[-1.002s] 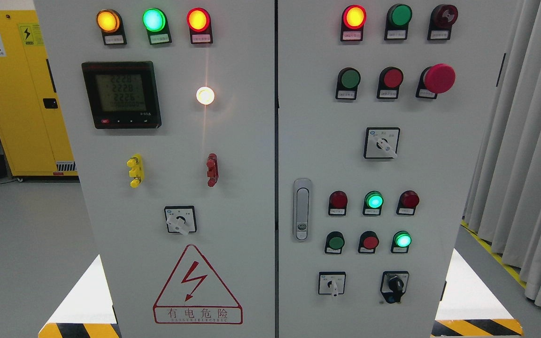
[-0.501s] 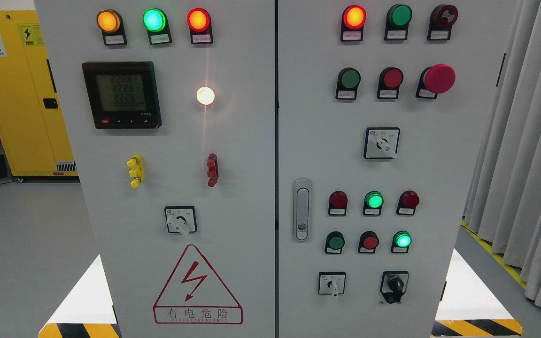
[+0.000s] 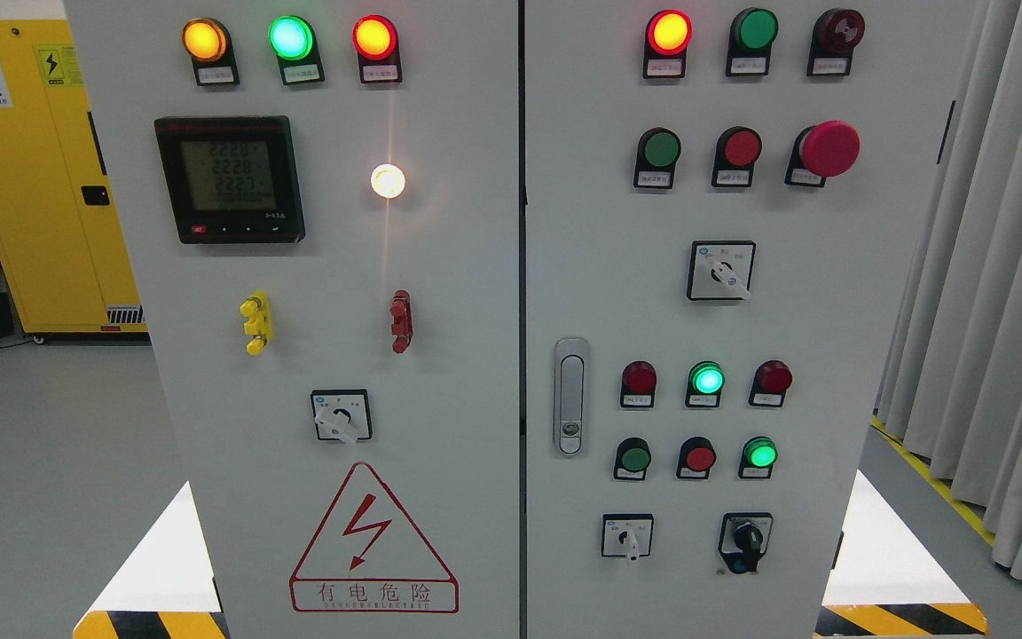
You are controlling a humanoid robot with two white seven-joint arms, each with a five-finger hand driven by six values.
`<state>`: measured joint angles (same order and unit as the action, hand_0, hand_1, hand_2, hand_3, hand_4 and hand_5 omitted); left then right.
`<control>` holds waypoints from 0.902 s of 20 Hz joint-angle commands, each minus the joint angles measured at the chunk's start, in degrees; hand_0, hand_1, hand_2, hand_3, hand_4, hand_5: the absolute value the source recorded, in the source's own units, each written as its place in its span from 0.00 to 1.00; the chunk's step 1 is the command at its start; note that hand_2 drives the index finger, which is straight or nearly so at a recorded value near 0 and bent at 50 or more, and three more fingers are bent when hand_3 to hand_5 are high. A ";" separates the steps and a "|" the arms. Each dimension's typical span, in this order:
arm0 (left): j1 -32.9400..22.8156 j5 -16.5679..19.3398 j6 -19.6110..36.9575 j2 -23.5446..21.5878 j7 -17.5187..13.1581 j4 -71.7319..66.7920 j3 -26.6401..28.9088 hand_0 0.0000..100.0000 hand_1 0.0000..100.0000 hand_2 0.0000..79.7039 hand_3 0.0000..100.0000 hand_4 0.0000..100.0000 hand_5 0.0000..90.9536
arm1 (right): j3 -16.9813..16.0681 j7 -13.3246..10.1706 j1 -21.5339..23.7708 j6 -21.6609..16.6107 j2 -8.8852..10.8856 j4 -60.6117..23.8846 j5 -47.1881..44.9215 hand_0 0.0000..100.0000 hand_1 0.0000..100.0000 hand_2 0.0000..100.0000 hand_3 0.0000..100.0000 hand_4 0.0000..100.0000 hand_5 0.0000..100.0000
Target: Turn on light switch 1
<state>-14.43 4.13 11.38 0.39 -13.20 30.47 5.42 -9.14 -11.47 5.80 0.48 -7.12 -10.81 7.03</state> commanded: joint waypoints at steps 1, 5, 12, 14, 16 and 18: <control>3.09 0.18 -1.10 0.58 0.28 -19.91 -6.48 0.26 0.26 0.00 0.00 0.00 0.00 | 0.00 0.05 0.00 -0.04 0.00 0.00 0.00 0.00 0.50 0.04 0.00 0.00 0.00; 3.62 0.09 -1.18 1.19 1.51 -20.18 -6.48 0.30 0.16 0.00 0.00 0.00 0.00 | 0.00 0.05 0.00 -0.04 0.00 0.00 0.00 0.00 0.50 0.04 0.00 0.00 0.00; 4.06 0.00 -1.27 2.42 2.83 -20.36 -6.30 0.28 0.04 0.00 0.00 0.00 0.00 | 0.00 0.05 0.00 -0.04 0.00 0.00 0.00 0.00 0.50 0.04 0.00 0.00 0.00; 4.14 -0.35 -1.27 2.34 2.92 -20.27 -5.95 0.27 0.02 0.00 0.00 0.00 0.00 | 0.00 0.05 0.00 -0.04 0.00 0.00 0.00 0.00 0.50 0.04 0.00 0.00 0.00; 4.32 -3.49 -1.27 2.42 3.61 -20.27 -5.86 0.27 0.01 0.00 0.00 0.00 0.00 | 0.00 -0.04 0.00 -0.04 0.00 0.00 0.00 0.00 0.50 0.04 0.00 0.00 0.00; 4.93 -7.80 -1.27 2.42 4.06 -20.27 -6.30 0.26 0.00 0.00 0.00 0.00 0.00 | 0.00 0.05 0.00 -0.04 0.00 0.00 0.00 0.00 0.50 0.04 0.00 0.00 0.00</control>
<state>-10.34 1.94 10.15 1.83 -9.63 14.18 1.08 -9.14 -11.47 5.80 0.48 -7.12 -10.81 7.03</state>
